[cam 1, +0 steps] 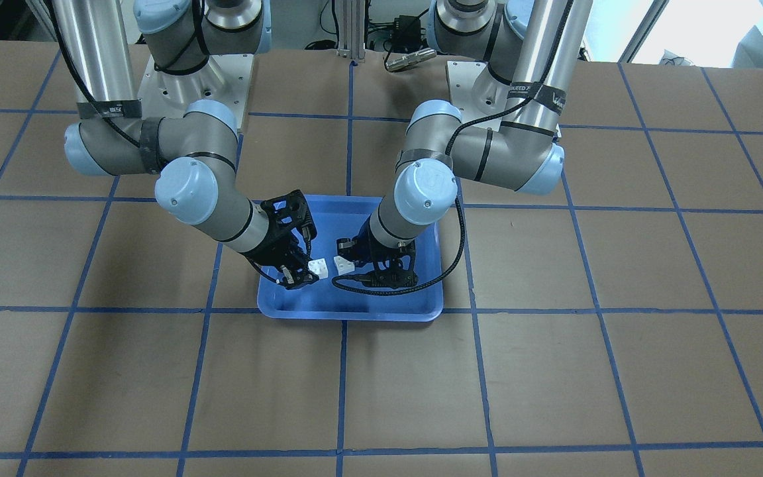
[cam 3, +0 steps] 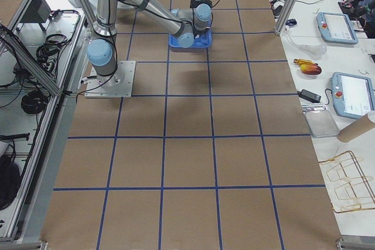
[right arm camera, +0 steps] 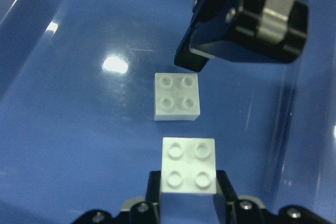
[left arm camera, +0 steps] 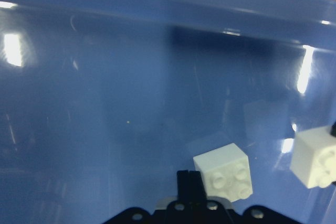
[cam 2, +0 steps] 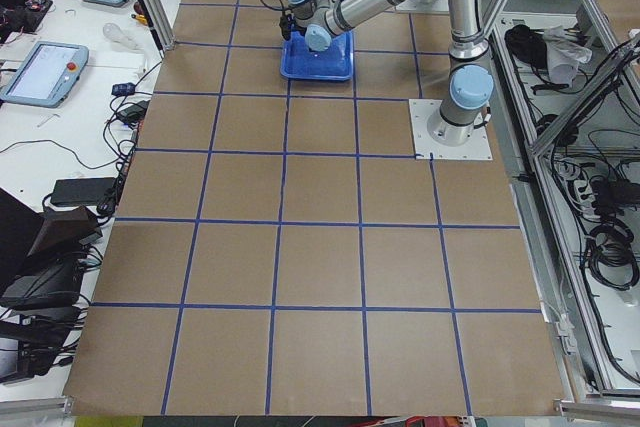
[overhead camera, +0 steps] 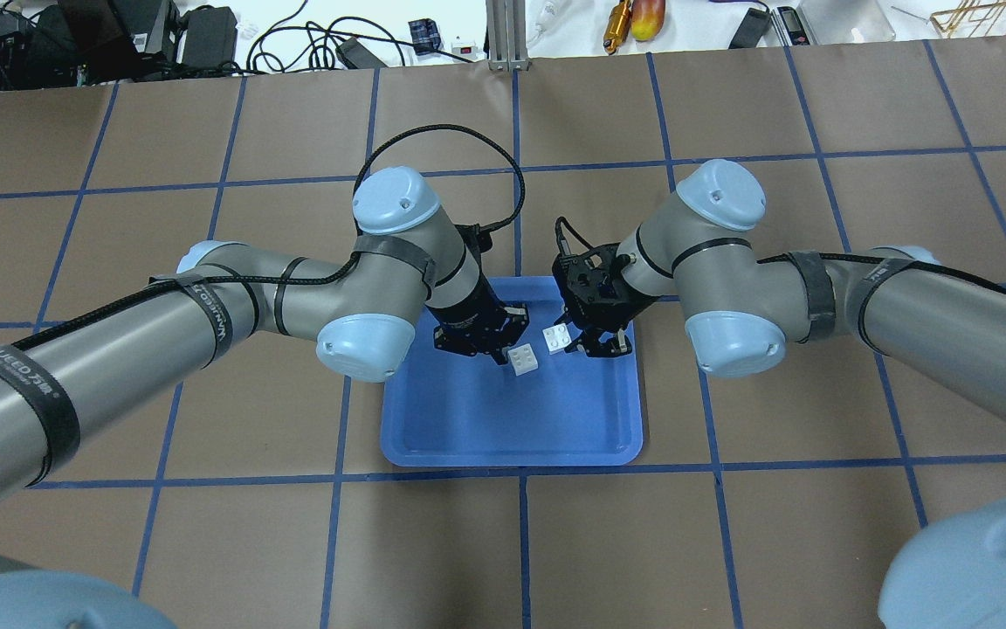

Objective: Assemble white blocks and place on blue tray

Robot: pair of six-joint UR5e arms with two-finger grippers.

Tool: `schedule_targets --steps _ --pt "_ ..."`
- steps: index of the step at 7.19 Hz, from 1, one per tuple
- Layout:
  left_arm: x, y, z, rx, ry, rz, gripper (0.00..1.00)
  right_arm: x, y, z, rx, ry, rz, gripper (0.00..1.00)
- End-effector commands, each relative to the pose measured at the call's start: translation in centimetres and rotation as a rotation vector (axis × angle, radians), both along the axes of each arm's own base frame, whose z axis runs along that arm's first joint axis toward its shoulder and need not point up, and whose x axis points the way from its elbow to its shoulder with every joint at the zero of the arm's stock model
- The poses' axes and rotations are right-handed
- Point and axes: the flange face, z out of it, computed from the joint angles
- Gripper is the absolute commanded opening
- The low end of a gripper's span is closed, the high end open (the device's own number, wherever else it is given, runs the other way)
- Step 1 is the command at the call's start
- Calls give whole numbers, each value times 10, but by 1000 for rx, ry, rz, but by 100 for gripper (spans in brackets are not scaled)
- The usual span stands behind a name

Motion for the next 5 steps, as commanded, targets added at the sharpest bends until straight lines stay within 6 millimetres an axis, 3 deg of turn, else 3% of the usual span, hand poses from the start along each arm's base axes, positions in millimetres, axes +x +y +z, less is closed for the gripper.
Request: schedule_targets --steps 1,5 --pt "0 -1 1 -2 1 0 0 9 4 -1 8 6 1 0" --pt "0 0 1 -1 1 0 0 13 8 -3 6 4 12 0"
